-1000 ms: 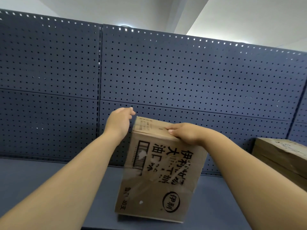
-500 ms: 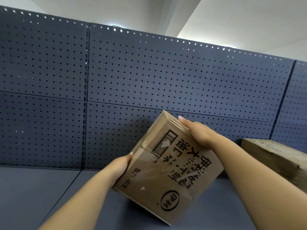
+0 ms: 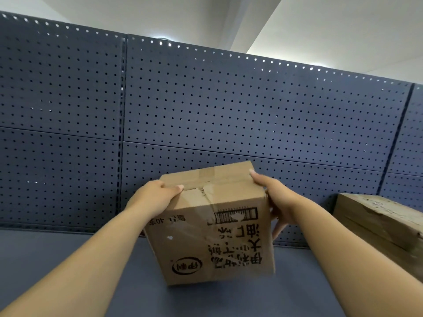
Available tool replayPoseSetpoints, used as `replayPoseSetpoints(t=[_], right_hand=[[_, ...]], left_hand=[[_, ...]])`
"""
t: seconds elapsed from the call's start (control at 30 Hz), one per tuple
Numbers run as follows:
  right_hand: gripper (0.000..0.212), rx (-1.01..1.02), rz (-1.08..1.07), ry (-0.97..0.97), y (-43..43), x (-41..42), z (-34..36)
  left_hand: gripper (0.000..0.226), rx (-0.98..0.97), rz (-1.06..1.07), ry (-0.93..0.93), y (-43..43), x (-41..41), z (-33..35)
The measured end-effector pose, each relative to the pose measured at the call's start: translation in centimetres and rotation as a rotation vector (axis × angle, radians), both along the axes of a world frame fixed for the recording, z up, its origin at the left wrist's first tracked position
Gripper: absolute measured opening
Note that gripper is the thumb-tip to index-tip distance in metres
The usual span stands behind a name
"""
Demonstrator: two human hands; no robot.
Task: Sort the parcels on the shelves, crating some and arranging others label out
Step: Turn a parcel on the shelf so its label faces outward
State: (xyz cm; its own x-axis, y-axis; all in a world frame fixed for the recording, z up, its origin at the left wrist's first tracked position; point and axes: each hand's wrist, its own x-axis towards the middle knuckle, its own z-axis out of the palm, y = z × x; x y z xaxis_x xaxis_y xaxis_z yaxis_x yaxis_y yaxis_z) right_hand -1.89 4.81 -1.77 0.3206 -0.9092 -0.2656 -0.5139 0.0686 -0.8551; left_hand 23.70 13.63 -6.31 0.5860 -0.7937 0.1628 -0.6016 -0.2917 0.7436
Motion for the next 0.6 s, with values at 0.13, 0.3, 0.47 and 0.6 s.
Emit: replayPoseSetpoints(t=[0.13, 0.3, 0.47, 0.6], right_hand=[[0.066, 0.091, 0.026, -0.007, -0.3, 0.5, -2.6], [0.053, 0.117, 0.056, 0.002, -0.9, 0.9, -4.8], [0.048, 0.083, 0.010, -0.015, -0.9, 1.3, -4.6], [0.048, -0.129, -0.047, 0.150, -1.8, 2.1, -3.5]], left_hand=[[0.072, 0.120, 0.057, -0.240, 0.7, -0.2, 1.4], [0.065, 0.228, 0.085, -0.306, 0.7, -0.3, 0.5], [0.064, 0.281, 0.070, -0.322, 0.5, -0.4, 0.6], [0.067, 0.336, 0.044, -0.382, 0.3, -0.4, 1.3]])
